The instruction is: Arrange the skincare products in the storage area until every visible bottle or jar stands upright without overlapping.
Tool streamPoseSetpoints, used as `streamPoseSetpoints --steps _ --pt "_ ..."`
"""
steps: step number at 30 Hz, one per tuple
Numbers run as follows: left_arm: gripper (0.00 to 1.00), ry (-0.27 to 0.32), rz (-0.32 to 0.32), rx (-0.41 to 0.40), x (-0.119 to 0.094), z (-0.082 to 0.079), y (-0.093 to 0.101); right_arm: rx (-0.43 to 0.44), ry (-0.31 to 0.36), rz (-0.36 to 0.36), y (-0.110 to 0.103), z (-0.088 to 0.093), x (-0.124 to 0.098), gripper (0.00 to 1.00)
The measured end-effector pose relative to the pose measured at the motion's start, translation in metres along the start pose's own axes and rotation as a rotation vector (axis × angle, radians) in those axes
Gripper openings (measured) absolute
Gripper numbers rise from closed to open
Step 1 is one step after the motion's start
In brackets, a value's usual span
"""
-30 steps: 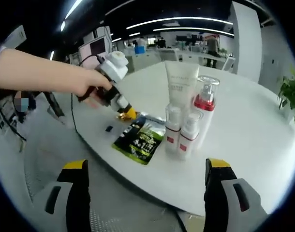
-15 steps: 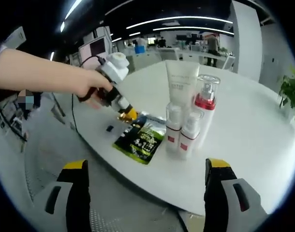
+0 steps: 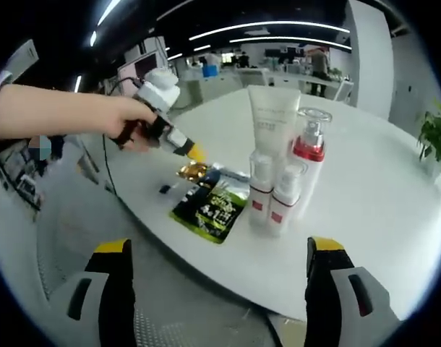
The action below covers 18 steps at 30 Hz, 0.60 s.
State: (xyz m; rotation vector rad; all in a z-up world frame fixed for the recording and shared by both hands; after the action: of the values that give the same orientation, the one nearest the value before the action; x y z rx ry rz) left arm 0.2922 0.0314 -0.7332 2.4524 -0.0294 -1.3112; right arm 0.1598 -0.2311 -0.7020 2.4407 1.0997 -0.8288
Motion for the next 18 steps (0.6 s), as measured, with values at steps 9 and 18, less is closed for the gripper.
streamPoseSetpoints --steps 9,18 --pt "0.88 0.256 0.258 -0.025 -0.063 -0.019 -0.013 0.039 0.005 0.004 0.002 0.0 -0.001 1.0" --pt "0.99 0.415 0.363 -0.019 -0.126 0.004 -0.033 0.017 0.038 0.034 0.005 -0.004 -0.003 1.0"
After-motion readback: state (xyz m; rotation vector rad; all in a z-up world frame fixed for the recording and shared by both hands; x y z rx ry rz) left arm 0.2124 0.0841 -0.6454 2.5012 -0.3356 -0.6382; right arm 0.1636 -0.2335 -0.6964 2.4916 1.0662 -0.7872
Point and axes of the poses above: the point that each gripper's makers call its tool centre point, and the gripper's own axes: x roughly forward along the fingers, y roughly to its right, z roughly out of its underside, the point moved 6 cm from there along -x, roughly backward along the fingers, and after that the axes turned 12 degrees about -x, right-handed, at the moved point
